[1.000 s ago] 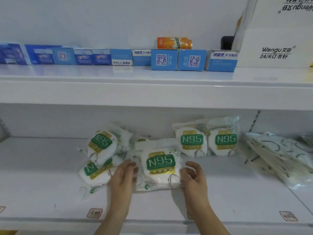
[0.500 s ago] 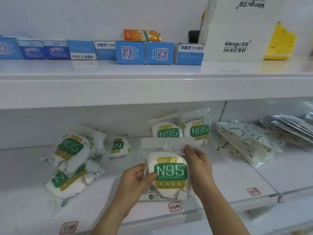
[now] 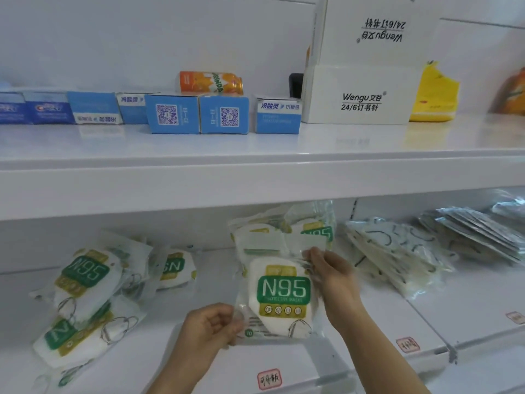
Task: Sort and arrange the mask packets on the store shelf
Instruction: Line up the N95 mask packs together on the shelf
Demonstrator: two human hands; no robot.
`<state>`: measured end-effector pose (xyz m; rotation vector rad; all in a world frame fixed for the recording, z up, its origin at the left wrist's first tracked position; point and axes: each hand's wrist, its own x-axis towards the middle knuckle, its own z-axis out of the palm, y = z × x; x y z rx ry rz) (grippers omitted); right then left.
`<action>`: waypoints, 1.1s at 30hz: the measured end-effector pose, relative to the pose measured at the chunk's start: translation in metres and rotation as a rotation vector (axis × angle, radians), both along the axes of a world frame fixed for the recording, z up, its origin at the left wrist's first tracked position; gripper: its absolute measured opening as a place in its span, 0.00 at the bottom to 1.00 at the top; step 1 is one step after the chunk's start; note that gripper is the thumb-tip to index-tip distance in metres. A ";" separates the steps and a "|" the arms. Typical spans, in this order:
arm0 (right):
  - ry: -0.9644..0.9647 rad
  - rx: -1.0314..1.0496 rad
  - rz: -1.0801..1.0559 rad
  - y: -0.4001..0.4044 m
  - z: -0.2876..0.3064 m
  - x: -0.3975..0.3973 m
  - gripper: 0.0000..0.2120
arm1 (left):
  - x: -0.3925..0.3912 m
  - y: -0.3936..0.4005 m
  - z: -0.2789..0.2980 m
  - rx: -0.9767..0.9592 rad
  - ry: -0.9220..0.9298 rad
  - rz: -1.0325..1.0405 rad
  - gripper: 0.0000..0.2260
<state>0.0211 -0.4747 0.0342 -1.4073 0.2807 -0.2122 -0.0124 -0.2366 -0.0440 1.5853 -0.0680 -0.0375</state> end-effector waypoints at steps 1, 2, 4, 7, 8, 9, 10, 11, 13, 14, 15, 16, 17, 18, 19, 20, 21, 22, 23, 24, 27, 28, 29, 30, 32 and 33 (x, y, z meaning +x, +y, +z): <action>-0.005 -0.092 0.027 -0.003 0.001 0.007 0.11 | 0.002 -0.002 -0.001 0.007 0.000 0.028 0.07; -0.019 -0.213 0.057 -0.006 0.003 0.015 0.12 | 0.006 -0.005 -0.002 0.049 0.002 0.063 0.05; -0.092 -0.514 0.107 -0.014 0.010 0.038 0.14 | 0.018 -0.012 -0.005 0.220 -0.029 0.119 0.04; -0.165 -0.857 0.130 -0.018 0.024 0.075 0.19 | 0.045 -0.021 -0.005 0.415 -0.031 0.156 0.05; -0.170 -0.897 0.135 -0.018 0.027 0.086 0.18 | 0.054 -0.025 -0.006 0.437 -0.021 0.161 0.05; -0.164 -0.938 0.130 -0.017 0.030 0.095 0.16 | 0.062 -0.029 -0.007 0.446 -0.022 0.175 0.05; -0.156 -0.982 0.122 -0.014 0.033 0.102 0.14 | 0.070 -0.031 -0.007 0.449 -0.030 0.207 0.05; -0.134 -1.024 0.111 -0.014 0.032 0.108 0.14 | 0.076 -0.035 -0.008 0.456 -0.034 0.238 0.04; -0.127 -1.054 0.099 -0.014 0.029 0.116 0.16 | 0.087 -0.037 -0.010 0.520 -0.050 0.313 0.03; -0.132 -1.036 0.098 -0.015 0.025 0.119 0.15 | 0.090 -0.038 -0.012 0.554 -0.055 0.345 0.03; -0.147 -1.009 0.097 -0.016 0.020 0.122 0.13 | 0.093 -0.037 -0.014 0.569 -0.059 0.376 0.02; -0.161 -0.980 0.101 -0.017 0.015 0.124 0.12 | 0.095 -0.036 -0.016 0.572 -0.064 0.402 0.02; -0.171 -0.952 0.104 -0.018 0.013 0.126 0.10 | 0.096 -0.036 -0.017 0.567 -0.072 0.422 0.03; -0.178 -0.923 0.099 -0.018 0.011 0.126 0.09 | 0.096 -0.035 -0.017 0.557 -0.079 0.434 0.03; -0.181 -0.898 0.074 -0.017 0.009 0.126 0.08 | 0.094 -0.035 -0.016 0.543 -0.084 0.440 0.05; -0.190 -0.884 0.023 -0.016 0.007 0.123 0.07 | 0.091 -0.033 -0.016 0.528 -0.084 0.441 0.08; -0.219 -0.879 -0.047 -0.014 0.005 0.118 0.07 | 0.086 -0.031 -0.015 0.510 -0.079 0.439 0.10; -0.285 -0.880 -0.114 -0.011 0.001 0.112 0.07 | 0.081 -0.027 -0.016 0.493 -0.069 0.436 0.12; -0.385 -0.875 -0.156 -0.006 -0.002 0.103 0.07 | 0.075 -0.023 -0.016 0.484 -0.069 0.439 0.12; -0.483 -0.870 -0.147 0.001 -0.007 0.092 0.06 | 0.068 -0.016 -0.017 0.486 -0.074 0.453 0.12; -0.575 -0.916 0.118 0.041 -0.031 0.065 0.08 | 0.041 0.009 -0.019 0.543 -0.113 0.514 0.09; -0.520 -0.936 0.236 0.059 -0.041 0.060 0.07 | 0.032 0.018 -0.018 0.575 -0.120 0.524 0.08; -0.456 -0.955 0.339 0.079 -0.051 0.057 0.07 | 0.023 0.028 -0.016 0.596 -0.109 0.530 0.07; -0.388 -0.964 0.415 0.100 -0.059 0.054 0.08 | 0.017 0.038 -0.015 0.604 -0.082 0.535 0.07; -0.223 -0.897 0.479 0.141 -0.072 0.054 0.15 | 0.006 0.060 -0.014 0.629 -0.049 0.556 0.07; -0.133 -0.821 0.483 0.158 -0.075 0.058 0.19 | 0.001 0.069 -0.015 0.642 -0.043 0.572 0.08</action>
